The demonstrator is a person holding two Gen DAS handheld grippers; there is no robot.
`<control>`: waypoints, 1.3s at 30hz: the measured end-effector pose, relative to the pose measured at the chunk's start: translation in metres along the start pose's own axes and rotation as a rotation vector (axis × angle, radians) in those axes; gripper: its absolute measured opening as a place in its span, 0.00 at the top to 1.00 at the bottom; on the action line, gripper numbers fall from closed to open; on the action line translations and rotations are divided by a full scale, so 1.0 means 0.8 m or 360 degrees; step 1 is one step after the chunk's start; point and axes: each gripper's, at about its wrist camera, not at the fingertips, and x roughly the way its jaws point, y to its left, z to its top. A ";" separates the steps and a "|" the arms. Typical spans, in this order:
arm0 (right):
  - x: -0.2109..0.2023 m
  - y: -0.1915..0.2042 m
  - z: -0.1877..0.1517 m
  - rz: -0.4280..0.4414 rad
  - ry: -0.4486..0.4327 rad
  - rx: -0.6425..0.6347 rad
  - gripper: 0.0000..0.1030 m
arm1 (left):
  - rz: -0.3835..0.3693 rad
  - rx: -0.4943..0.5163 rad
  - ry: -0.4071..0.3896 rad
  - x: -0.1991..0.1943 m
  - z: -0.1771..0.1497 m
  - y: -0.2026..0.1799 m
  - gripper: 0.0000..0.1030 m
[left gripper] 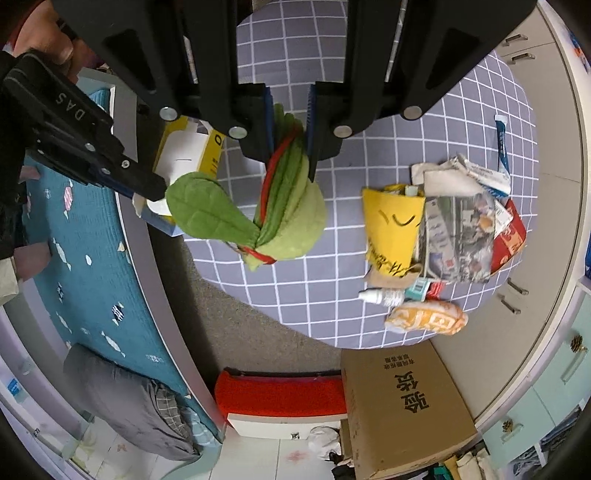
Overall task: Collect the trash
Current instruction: 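Carry the green leaf toy to the blue bucket and open the left tool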
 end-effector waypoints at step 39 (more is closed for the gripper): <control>-0.144 -0.231 0.027 -0.0592 -0.0404 0.0390 0.41 | -0.0257 0.0489 0.0186 0.108 0.097 -0.297 0.86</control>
